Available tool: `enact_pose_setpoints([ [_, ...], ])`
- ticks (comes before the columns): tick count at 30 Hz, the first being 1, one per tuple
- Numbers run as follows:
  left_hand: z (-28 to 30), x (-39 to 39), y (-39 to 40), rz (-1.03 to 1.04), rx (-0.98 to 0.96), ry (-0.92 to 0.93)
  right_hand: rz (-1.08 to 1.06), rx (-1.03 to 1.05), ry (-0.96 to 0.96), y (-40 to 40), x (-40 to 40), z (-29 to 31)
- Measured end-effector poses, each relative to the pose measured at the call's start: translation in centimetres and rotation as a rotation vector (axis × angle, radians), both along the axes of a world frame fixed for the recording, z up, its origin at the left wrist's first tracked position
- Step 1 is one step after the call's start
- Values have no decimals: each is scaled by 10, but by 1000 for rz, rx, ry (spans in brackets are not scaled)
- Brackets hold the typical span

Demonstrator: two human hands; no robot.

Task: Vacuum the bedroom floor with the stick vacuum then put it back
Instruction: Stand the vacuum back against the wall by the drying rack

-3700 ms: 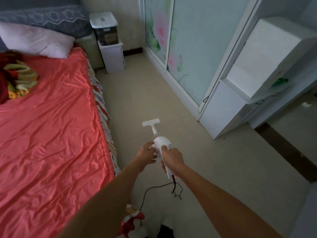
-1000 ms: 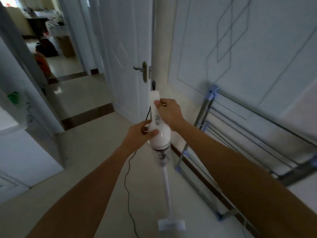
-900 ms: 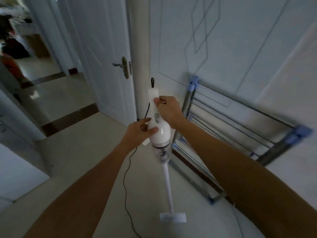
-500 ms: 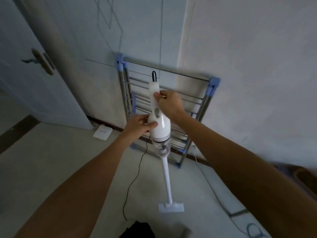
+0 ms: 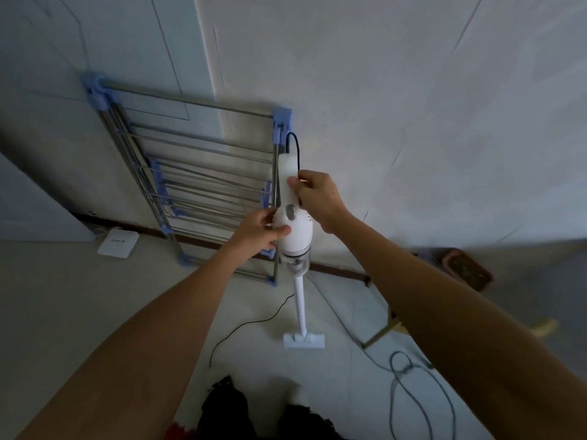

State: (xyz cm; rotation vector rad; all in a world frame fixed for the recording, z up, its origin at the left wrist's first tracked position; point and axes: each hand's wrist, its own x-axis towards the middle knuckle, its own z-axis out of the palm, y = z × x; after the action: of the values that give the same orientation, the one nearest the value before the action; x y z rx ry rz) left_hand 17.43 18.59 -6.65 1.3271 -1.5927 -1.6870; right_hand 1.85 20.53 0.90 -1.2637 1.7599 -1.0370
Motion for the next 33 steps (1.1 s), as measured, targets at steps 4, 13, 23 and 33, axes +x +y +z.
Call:
enact_pose_setpoints([
  [4, -16, -29, -3, -5, 35, -14, 19, 22, -4, 2, -25, -19],
  [13, -36, -47, -64, -49, -45, -94, -20, 24, -77, -50, -38, -34],
  [23, -33, -68, -157, -232, -90, -154, -170, 45, -121, -122, -57, -40],
  [33, -41, -111, -194, -257, -66, -221, -193, 99, -83, -164, -96, -57],
])
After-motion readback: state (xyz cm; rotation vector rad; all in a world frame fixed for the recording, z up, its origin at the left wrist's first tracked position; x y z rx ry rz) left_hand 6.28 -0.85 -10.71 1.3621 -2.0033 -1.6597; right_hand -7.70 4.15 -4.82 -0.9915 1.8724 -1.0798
